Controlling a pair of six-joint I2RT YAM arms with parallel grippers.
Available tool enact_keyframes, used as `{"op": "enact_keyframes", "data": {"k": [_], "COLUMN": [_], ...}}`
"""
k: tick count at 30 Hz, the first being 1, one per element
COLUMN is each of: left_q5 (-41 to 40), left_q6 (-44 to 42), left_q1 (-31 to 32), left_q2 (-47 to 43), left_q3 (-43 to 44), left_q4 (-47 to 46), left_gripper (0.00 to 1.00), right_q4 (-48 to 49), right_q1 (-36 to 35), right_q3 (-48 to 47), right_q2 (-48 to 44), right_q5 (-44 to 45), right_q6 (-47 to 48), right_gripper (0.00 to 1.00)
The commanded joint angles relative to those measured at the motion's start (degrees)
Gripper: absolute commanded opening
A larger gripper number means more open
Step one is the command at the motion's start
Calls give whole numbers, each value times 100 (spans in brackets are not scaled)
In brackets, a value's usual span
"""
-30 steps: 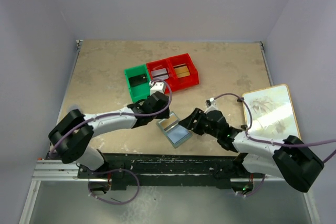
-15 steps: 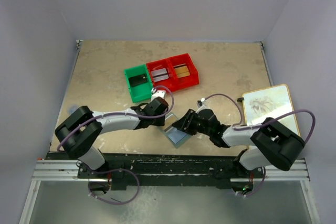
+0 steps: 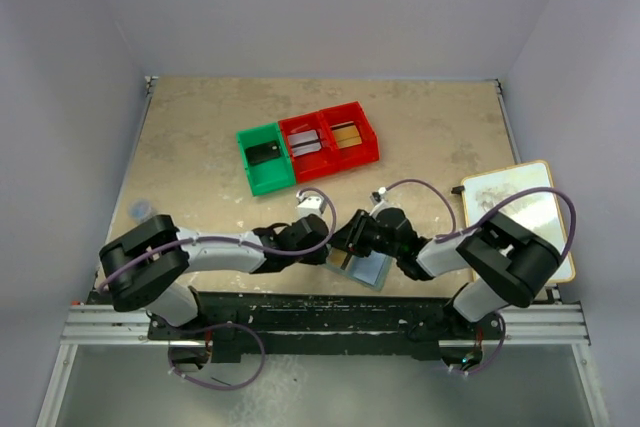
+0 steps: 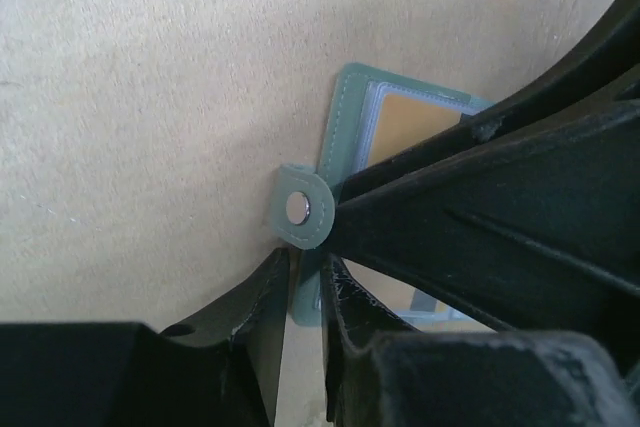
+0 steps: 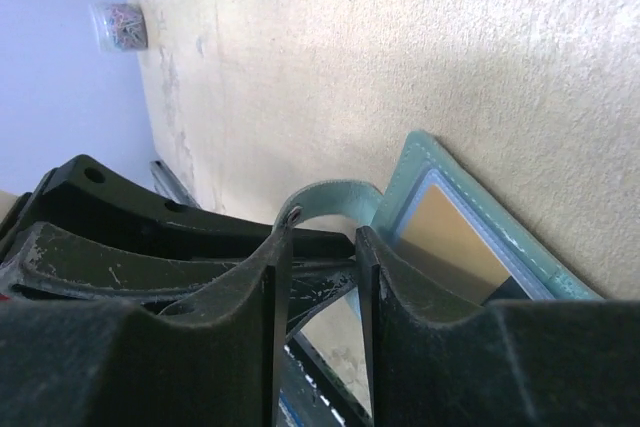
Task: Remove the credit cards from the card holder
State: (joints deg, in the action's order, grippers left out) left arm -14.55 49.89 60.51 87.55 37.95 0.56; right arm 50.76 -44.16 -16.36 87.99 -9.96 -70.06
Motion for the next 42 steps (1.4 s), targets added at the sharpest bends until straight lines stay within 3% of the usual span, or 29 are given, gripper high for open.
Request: {"op": "enact_keyframes", "data": {"k": [1, 5, 8, 11, 14, 20, 25, 32, 36, 42], "left_q5": [-268, -747, -775, -409, -233, -322, -1084, -1355, -1603, -1161], "left_q6": [723, 885, 850, 695, 598, -127, 66, 428, 597, 348], "left_q1": [121, 119, 119, 172, 293, 304, 308, 305, 301, 301], "left_q2": [24, -281, -482, -870, -1469, -1733, -1785, -2366, -2751, -2836], "left_q3": [-419, -491, -531, -766, -1027, -432, -278, -622, -822, -787], "left_q4": [304, 636, 676, 190, -454, -30, 340, 479, 779, 681], "left_gripper": [14, 11, 11, 18, 33, 35, 34, 34, 34, 33], "right_q4": [212, -969, -2500, -3877, -4415, -4033, -3695, -2270, -2053, -2144], "right_q1": [43, 48, 48, 48, 48, 57, 57, 57, 57, 57], "right_q3": [81, -91, -389, -565, -292, 266, -87, -149, -254, -722], "right_q2": [-240, -875, -1590, -2359, -3062, -3494, -2534, -1051, -658, -397], "right_q5": [-33, 255, 840, 1443, 1667, 1480, 1422, 766, 619, 275], "right_q6": [8, 259, 541, 658, 505, 363, 483, 784, 1007, 1539], "right_gripper": [36, 41, 42, 46, 49, 46, 45, 41, 42, 41]}}
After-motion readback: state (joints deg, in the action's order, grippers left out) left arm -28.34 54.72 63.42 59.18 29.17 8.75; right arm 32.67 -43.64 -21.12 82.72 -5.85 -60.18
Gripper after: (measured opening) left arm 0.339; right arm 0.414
